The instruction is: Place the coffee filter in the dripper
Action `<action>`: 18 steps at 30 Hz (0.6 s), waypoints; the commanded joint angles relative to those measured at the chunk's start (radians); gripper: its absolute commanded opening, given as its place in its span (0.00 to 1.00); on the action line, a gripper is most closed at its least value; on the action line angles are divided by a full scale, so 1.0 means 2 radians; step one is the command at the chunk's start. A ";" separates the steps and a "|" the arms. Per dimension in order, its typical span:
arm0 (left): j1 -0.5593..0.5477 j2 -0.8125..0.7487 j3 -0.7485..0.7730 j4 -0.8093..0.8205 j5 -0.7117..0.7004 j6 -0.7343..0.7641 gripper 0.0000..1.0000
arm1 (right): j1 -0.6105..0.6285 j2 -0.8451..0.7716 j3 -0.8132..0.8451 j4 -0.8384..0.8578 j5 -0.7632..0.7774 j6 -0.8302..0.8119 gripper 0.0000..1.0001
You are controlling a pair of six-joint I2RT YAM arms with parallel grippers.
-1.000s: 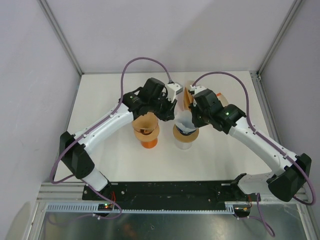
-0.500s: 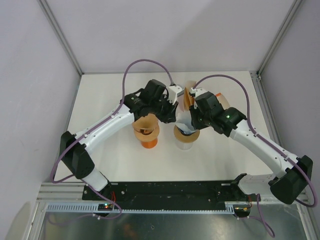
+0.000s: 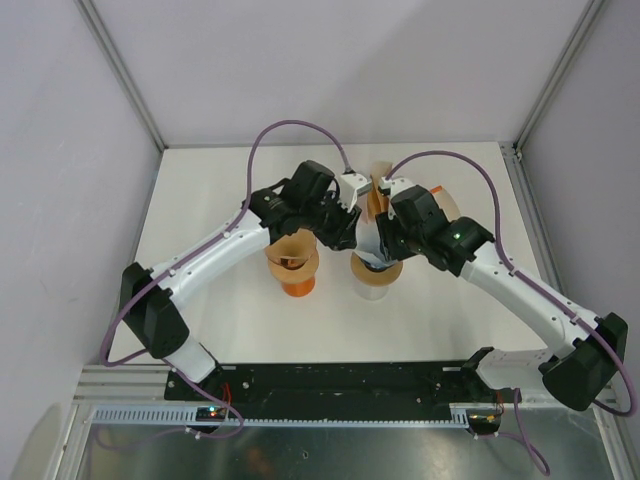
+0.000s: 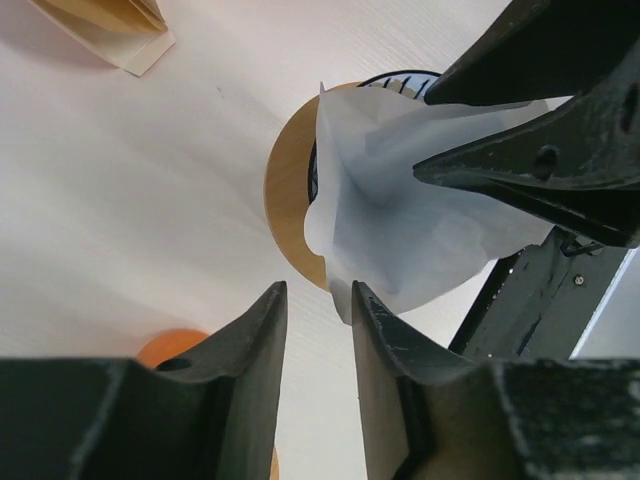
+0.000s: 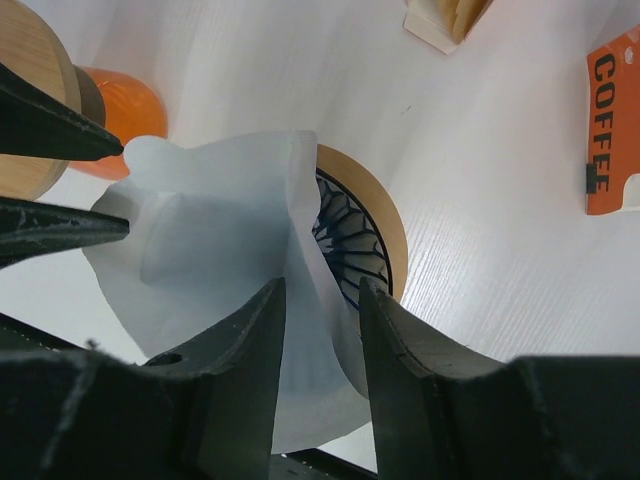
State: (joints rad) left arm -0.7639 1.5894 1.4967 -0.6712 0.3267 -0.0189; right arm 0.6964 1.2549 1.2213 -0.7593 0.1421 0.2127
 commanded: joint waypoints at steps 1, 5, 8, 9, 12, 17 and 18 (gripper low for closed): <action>-0.009 -0.027 -0.003 0.008 0.015 0.009 0.40 | 0.003 -0.006 -0.008 0.019 0.000 -0.002 0.42; -0.011 -0.029 -0.001 0.008 0.012 0.009 0.44 | 0.005 -0.001 -0.009 0.019 0.000 -0.003 0.43; -0.010 -0.025 -0.003 0.008 0.010 0.009 0.45 | 0.006 0.000 -0.013 0.017 0.003 -0.005 0.44; -0.011 -0.023 -0.004 0.009 0.011 0.009 0.45 | 0.005 0.000 -0.013 0.017 0.003 -0.005 0.44; -0.011 -0.023 -0.001 0.009 0.010 0.009 0.46 | 0.005 -0.006 -0.014 0.021 0.002 -0.009 0.45; -0.011 -0.028 0.016 0.009 -0.006 0.019 0.50 | -0.005 -0.034 -0.013 0.037 -0.004 -0.015 0.46; -0.011 -0.029 0.017 0.009 -0.009 0.021 0.52 | -0.008 -0.041 -0.013 0.039 -0.005 -0.017 0.47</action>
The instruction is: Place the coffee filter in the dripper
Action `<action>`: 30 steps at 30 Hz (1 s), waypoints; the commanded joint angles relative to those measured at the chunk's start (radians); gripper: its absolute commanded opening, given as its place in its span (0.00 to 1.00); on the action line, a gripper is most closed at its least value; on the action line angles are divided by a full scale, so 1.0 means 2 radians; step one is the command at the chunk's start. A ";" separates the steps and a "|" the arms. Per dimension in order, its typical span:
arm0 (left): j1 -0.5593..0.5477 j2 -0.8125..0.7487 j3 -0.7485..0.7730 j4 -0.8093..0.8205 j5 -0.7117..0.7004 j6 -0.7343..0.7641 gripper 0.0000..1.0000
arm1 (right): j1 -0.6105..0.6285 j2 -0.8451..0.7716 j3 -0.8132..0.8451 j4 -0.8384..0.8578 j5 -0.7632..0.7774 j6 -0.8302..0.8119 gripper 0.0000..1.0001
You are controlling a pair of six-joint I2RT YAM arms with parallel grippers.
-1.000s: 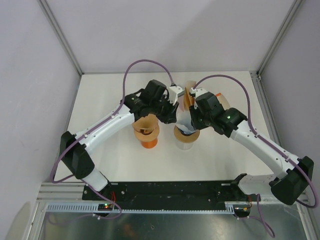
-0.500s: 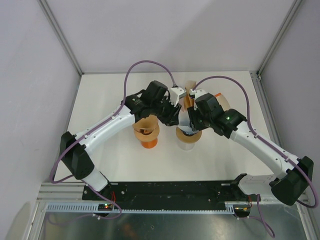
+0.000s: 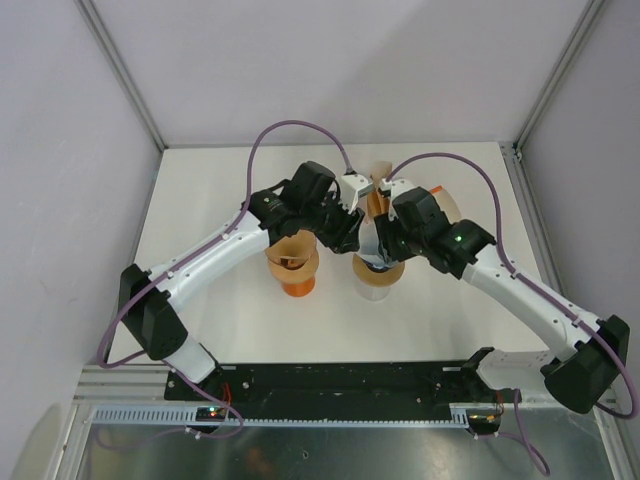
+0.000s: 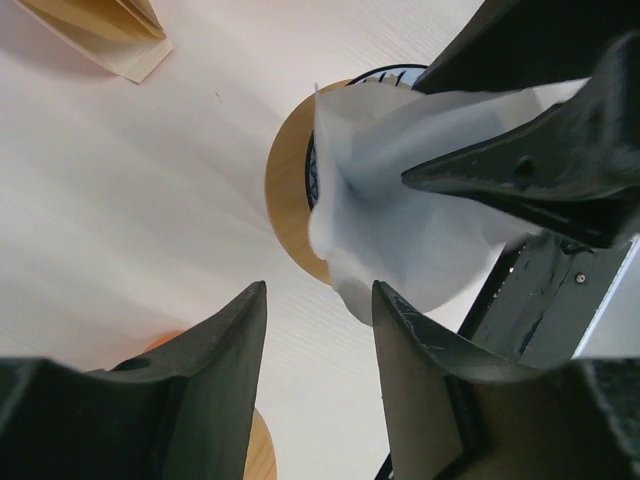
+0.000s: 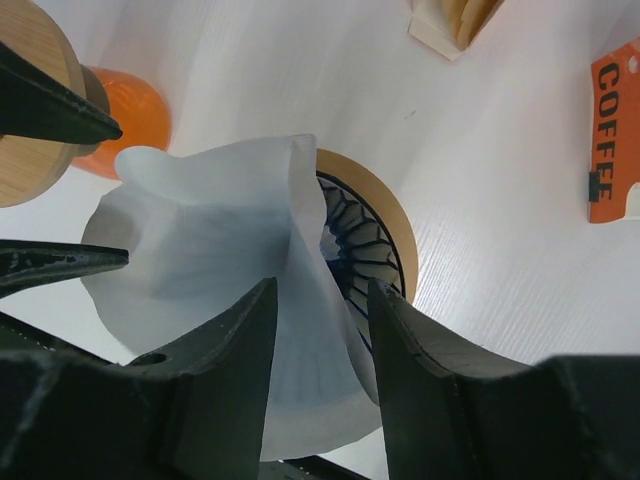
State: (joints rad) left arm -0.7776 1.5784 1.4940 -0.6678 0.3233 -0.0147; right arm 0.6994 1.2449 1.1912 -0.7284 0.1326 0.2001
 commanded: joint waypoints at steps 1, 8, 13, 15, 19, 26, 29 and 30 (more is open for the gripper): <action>-0.004 -0.023 0.019 0.007 -0.008 0.020 0.53 | -0.013 -0.040 0.003 0.025 0.000 -0.012 0.47; -0.004 -0.021 0.025 0.007 -0.012 0.022 0.56 | -0.038 -0.063 0.012 0.022 -0.002 -0.022 0.52; -0.003 -0.021 0.032 0.006 -0.016 0.023 0.58 | -0.048 -0.071 0.020 0.018 -0.007 -0.029 0.53; -0.003 -0.024 0.037 0.006 -0.022 0.026 0.60 | -0.050 -0.076 0.025 0.019 -0.012 -0.033 0.53; -0.003 -0.034 0.050 0.006 -0.034 0.033 0.65 | -0.050 -0.093 0.038 0.036 -0.028 -0.039 0.52; -0.003 -0.054 0.056 0.006 -0.059 0.041 0.72 | -0.037 -0.102 0.043 0.062 -0.066 -0.042 0.43; -0.001 -0.069 0.055 0.006 -0.089 0.051 0.76 | -0.019 -0.077 0.044 0.060 -0.079 -0.044 0.30; 0.000 -0.073 0.054 0.006 -0.101 0.055 0.78 | -0.011 -0.068 0.048 0.056 -0.076 -0.045 0.25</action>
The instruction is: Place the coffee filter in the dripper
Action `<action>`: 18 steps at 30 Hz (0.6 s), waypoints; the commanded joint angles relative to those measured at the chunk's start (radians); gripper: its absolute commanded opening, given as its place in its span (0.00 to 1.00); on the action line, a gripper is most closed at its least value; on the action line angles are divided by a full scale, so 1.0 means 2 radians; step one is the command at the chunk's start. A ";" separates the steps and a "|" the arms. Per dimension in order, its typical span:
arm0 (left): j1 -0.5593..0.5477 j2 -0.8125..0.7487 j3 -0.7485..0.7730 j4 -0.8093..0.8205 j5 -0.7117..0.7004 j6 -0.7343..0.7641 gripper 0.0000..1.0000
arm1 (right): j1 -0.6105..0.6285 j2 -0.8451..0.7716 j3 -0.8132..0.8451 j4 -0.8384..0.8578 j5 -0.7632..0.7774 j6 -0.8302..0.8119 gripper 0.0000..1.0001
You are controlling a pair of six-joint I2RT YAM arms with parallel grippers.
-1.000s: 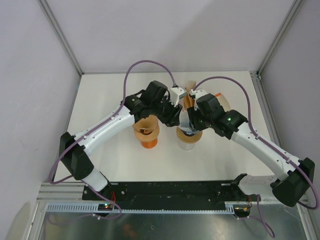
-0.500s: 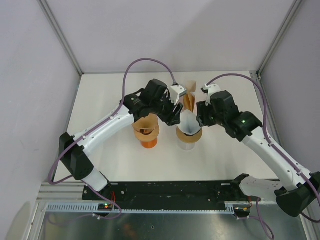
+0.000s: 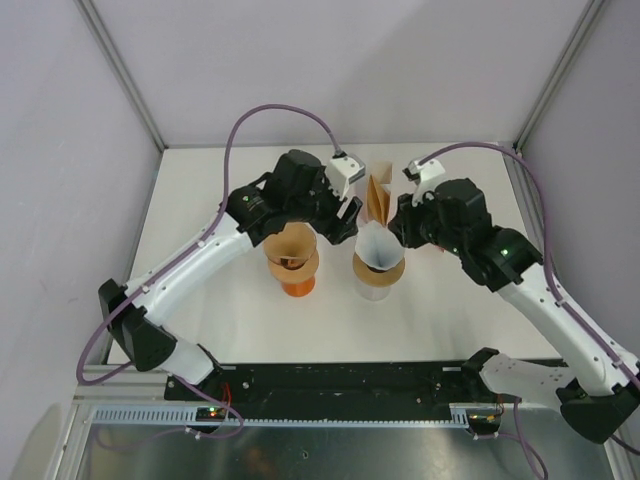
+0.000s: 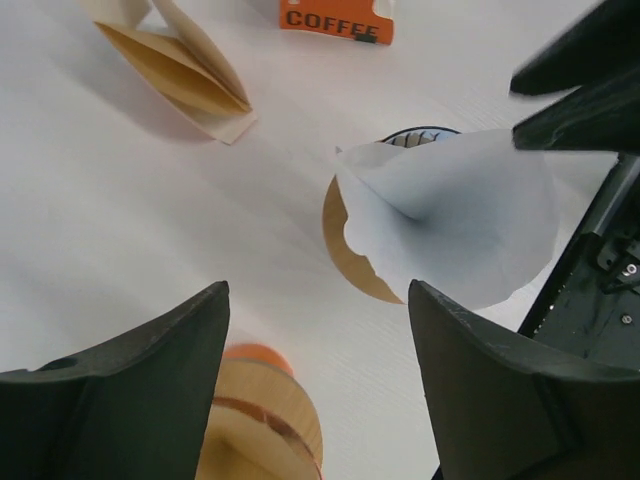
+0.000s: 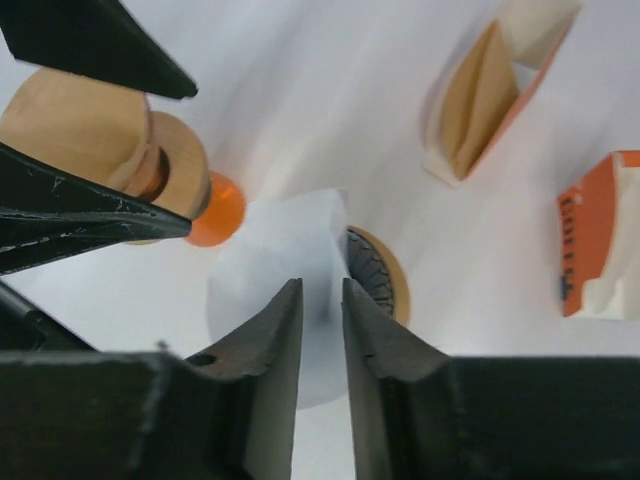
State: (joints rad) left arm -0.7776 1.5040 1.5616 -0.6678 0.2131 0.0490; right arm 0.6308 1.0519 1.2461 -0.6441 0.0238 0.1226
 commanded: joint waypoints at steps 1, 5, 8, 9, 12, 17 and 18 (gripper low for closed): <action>0.003 -0.042 0.018 0.006 -0.055 0.025 0.79 | 0.029 0.040 0.025 0.004 -0.017 -0.007 0.22; 0.029 -0.069 0.002 0.006 -0.065 0.027 0.83 | 0.040 0.059 0.032 -0.016 0.012 -0.008 0.16; 0.059 -0.091 -0.013 0.006 -0.061 0.026 0.85 | 0.043 0.055 0.032 -0.013 0.011 -0.008 0.16; 0.067 -0.101 -0.018 0.006 -0.062 0.027 0.86 | 0.042 0.050 0.032 -0.012 0.012 -0.008 0.17; 0.105 -0.128 -0.031 0.006 -0.069 0.031 0.89 | 0.030 0.036 0.032 -0.008 0.016 -0.006 0.23; 0.200 -0.164 -0.058 0.007 -0.073 0.041 0.93 | -0.051 0.009 0.031 -0.012 0.015 0.005 0.37; 0.225 -0.168 -0.064 0.007 -0.074 0.044 0.94 | -0.072 0.003 0.031 -0.012 0.012 0.007 0.40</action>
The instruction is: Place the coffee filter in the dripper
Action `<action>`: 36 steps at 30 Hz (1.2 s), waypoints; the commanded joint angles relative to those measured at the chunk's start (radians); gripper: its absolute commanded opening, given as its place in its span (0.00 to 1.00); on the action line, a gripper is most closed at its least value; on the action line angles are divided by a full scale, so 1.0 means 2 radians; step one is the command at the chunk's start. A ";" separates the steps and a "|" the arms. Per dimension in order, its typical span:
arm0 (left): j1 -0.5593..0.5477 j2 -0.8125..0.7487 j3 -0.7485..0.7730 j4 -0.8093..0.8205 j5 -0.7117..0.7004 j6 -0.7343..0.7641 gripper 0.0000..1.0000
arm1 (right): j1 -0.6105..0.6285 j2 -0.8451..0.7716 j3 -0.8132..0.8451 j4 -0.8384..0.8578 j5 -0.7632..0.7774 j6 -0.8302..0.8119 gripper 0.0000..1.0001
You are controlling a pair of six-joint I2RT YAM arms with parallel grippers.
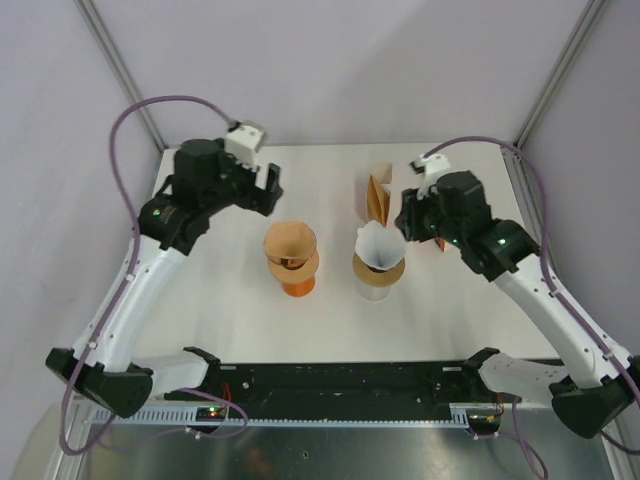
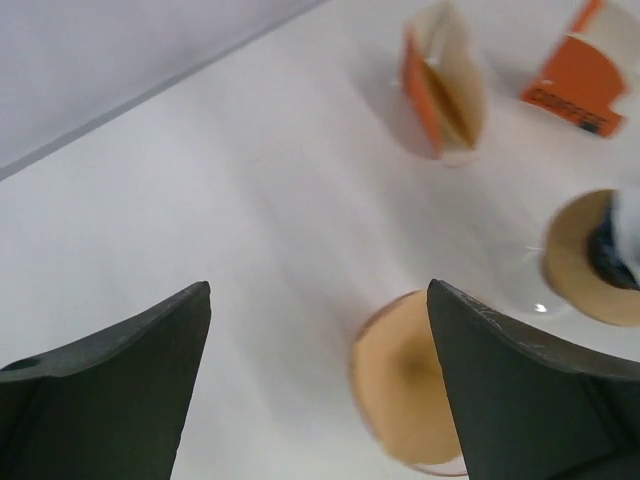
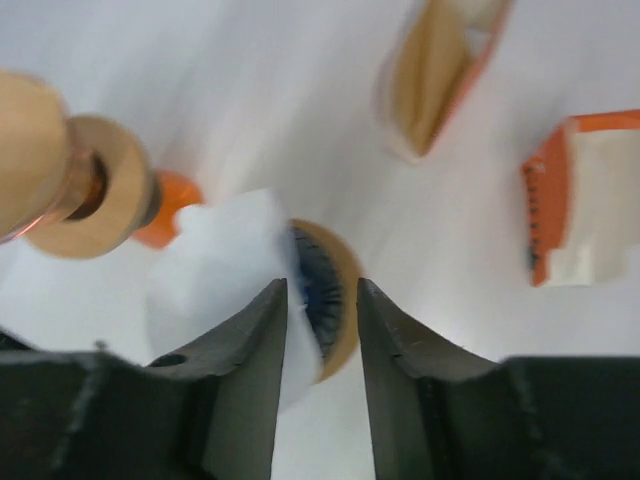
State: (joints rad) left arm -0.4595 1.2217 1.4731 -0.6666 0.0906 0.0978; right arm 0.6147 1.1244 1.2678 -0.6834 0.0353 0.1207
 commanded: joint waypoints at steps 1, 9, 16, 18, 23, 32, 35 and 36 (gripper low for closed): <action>0.093 -0.030 -0.028 0.007 -0.012 0.022 0.94 | -0.095 -0.037 0.019 0.007 -0.001 0.008 0.44; 0.313 -0.048 -0.116 0.049 0.063 0.017 0.98 | -0.328 -0.051 -0.044 0.035 -0.104 0.026 0.92; 0.371 -0.072 -0.263 0.191 0.022 0.027 1.00 | -0.401 -0.108 -0.196 0.147 -0.085 0.045 0.99; 0.373 -0.082 -0.311 0.243 0.018 0.025 1.00 | -0.405 -0.120 -0.237 0.177 -0.081 0.046 0.99; 0.373 -0.106 -0.423 0.379 0.027 -0.001 1.00 | -0.406 -0.142 -0.321 0.252 -0.070 0.044 0.99; 0.373 -0.101 -0.535 0.534 0.046 -0.087 1.00 | -0.406 -0.173 -0.454 0.403 -0.071 0.046 0.99; 0.373 -0.085 -0.541 0.548 0.049 -0.097 1.00 | -0.405 -0.179 -0.489 0.447 -0.074 0.043 0.99; 0.373 -0.080 -0.543 0.554 0.050 -0.098 1.00 | -0.404 -0.181 -0.498 0.461 -0.075 0.042 0.99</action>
State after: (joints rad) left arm 0.2802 1.0348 0.3988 0.2852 0.1699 -0.0334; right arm -0.1940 0.7902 0.3260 0.0273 -0.1181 0.2089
